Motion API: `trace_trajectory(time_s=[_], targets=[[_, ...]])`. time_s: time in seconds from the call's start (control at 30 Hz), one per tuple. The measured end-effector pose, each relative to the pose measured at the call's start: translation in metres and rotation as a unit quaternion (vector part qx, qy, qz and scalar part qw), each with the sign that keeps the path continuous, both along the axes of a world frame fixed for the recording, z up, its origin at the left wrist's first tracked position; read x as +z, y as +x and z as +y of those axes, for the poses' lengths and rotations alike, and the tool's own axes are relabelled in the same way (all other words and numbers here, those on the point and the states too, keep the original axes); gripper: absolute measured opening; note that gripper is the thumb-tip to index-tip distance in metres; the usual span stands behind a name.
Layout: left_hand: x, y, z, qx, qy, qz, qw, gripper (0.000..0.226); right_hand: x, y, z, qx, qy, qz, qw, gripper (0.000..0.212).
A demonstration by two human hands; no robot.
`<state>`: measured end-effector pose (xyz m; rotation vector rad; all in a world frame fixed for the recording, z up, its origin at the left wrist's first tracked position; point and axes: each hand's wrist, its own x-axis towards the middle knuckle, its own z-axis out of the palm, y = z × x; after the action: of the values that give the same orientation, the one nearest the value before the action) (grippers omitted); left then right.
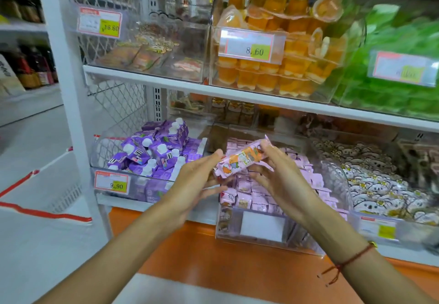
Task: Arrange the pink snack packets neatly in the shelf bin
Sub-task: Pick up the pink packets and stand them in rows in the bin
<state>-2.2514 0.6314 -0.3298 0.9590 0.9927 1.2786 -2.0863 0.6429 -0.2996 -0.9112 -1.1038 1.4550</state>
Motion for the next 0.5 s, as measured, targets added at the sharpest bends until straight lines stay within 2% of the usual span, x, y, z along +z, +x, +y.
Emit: trace_trajectory(time_s=[0.13, 0.2, 0.27, 0.3, 0.4, 0.47, 0.5], targets=[[0.009, 0.005, -0.009, 0.0, -0.019, 0.006, 1.0, 0.051, -0.003, 0.005, -0.007, -0.038, -0.014, 0.015, 0.999, 0.027], [0.011, 0.004, -0.015, 0.003, 0.022, 0.062, 0.998, 0.04, -0.005, 0.011, -0.011, -0.021, -0.025, 0.03, 0.999, 0.03], [0.008, 0.002, -0.02, 0.014, 0.079, 0.136, 0.987, 0.018, -0.006, 0.014, -0.016, -0.011, -0.034, 0.033, 0.999, 0.033], [0.006, 0.002, -0.021, 0.023, 0.102, 0.154, 0.983, 0.021, -0.008, 0.015, -0.017, -0.01, -0.041, 0.047, 0.998, 0.034], [0.004, 0.004, -0.02, 0.056, 0.125, 0.106, 0.985, 0.038, -0.013, 0.015, -0.019, 0.004, -0.053, 0.115, 0.992, 0.034], [0.004, 0.007, -0.015, 0.068, 0.129, 0.053, 0.988, 0.037, -0.019, 0.015, -0.017, 0.025, -0.039, 0.098, 0.994, 0.035], [0.003, 0.008, -0.012, 0.075, 0.137, 0.054, 0.986, 0.034, -0.023, 0.017, -0.015, 0.029, -0.03, 0.078, 0.996, 0.036]])
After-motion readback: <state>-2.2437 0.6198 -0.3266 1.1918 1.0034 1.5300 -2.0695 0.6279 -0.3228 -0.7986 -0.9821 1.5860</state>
